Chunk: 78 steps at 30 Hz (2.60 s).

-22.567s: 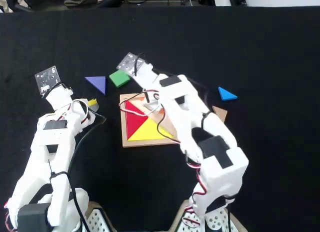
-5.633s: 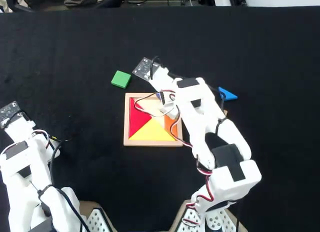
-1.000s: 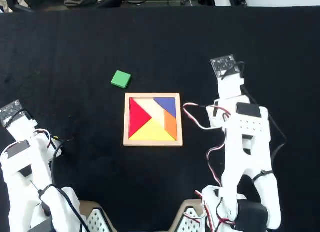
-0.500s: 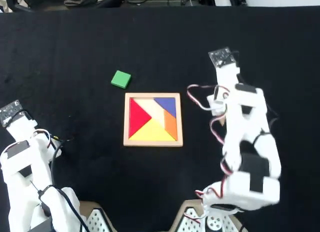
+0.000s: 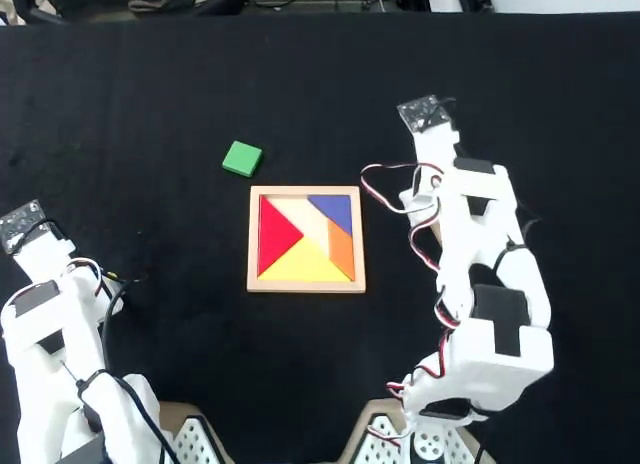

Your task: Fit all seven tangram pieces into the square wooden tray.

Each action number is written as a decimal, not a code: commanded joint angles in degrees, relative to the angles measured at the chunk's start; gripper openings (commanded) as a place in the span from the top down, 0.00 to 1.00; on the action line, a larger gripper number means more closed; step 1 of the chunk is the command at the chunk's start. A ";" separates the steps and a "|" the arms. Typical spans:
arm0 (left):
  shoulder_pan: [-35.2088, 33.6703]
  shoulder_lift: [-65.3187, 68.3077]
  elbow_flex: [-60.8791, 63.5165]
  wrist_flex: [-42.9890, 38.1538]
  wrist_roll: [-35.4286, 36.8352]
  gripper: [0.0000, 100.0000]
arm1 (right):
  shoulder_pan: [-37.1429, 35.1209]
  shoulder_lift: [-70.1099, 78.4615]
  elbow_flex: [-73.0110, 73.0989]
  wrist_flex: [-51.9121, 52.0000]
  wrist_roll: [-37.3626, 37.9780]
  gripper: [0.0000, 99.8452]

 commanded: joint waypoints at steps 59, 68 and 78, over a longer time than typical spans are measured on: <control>0.84 -0.88 -0.13 -0.79 0.18 0.80 | 7.47 -21.32 15.34 11.87 10.99 0.68; 0.84 -0.88 -0.13 -0.88 0.44 0.80 | 7.56 -17.98 17.19 4.40 17.23 0.68; 1.89 -1.32 0.75 -2.11 0.53 0.80 | 8.35 -15.08 17.36 0.35 22.15 0.68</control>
